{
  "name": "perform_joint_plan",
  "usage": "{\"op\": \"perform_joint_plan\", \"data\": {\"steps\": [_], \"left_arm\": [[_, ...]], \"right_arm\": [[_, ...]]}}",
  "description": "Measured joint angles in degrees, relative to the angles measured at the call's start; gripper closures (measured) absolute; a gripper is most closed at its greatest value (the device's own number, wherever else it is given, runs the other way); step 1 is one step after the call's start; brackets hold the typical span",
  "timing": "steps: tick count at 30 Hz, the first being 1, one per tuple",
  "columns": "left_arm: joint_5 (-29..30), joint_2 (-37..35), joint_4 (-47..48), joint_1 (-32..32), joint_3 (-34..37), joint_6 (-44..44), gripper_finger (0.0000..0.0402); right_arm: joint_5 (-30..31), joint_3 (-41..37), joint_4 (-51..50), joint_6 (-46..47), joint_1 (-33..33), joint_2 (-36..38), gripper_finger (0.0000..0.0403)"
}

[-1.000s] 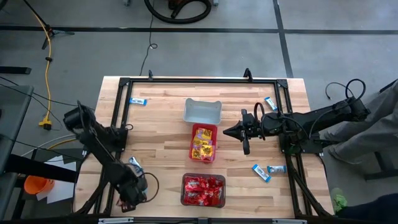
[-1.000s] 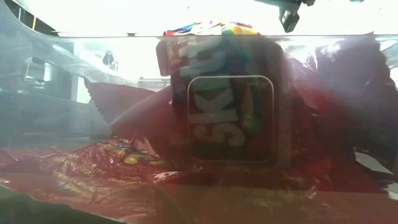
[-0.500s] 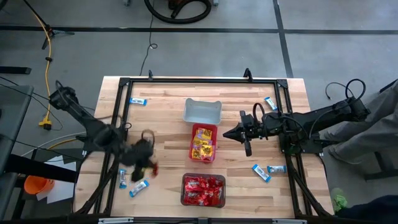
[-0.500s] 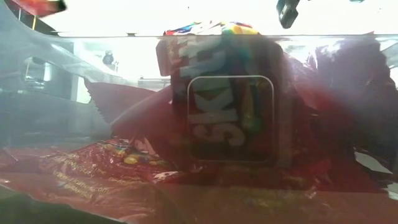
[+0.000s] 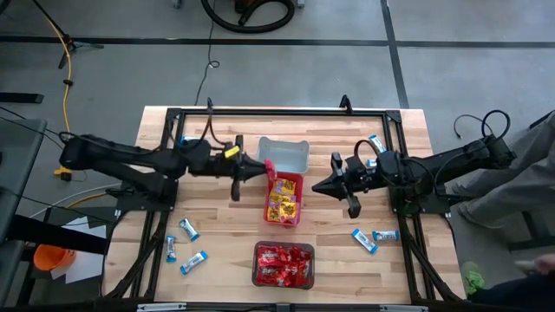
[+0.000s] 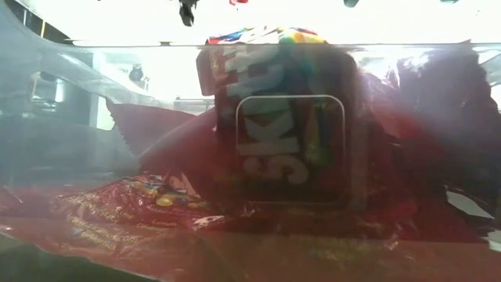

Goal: Sort candy
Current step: Put the red candy into the black bin

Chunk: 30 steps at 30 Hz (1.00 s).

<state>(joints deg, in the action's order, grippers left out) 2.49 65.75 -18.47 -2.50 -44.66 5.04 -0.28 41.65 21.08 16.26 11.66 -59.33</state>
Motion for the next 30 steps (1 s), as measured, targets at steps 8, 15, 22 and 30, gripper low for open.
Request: {"op": "perform_joint_plan", "data": {"steps": [8,15,22,30], "left_arm": [[-7.33,3.36,-11.80,1.09,5.18,8.35,0.0401],[-6.44,3.29,-11.60,0.02,5.18,8.35,0.0401],[-5.89,3.30,-6.78,-1.43,4.15,6.81,0.0401],[-6.11,11.80,7.87,-14.44,-7.16,2.23,0.0401]], "right_arm": [[0.75,0.04,0.10,-3.71,0.00,-2.21,0.0403],[0.64,0.03,0.20,-3.72,0.00,-4.78,0.0403],[0.09,0.02,1.61,-3.71,0.00,-4.31,0.0403],[-0.03,0.00,1.87,-3.74,0.00,-3.93,0.0403]]}}
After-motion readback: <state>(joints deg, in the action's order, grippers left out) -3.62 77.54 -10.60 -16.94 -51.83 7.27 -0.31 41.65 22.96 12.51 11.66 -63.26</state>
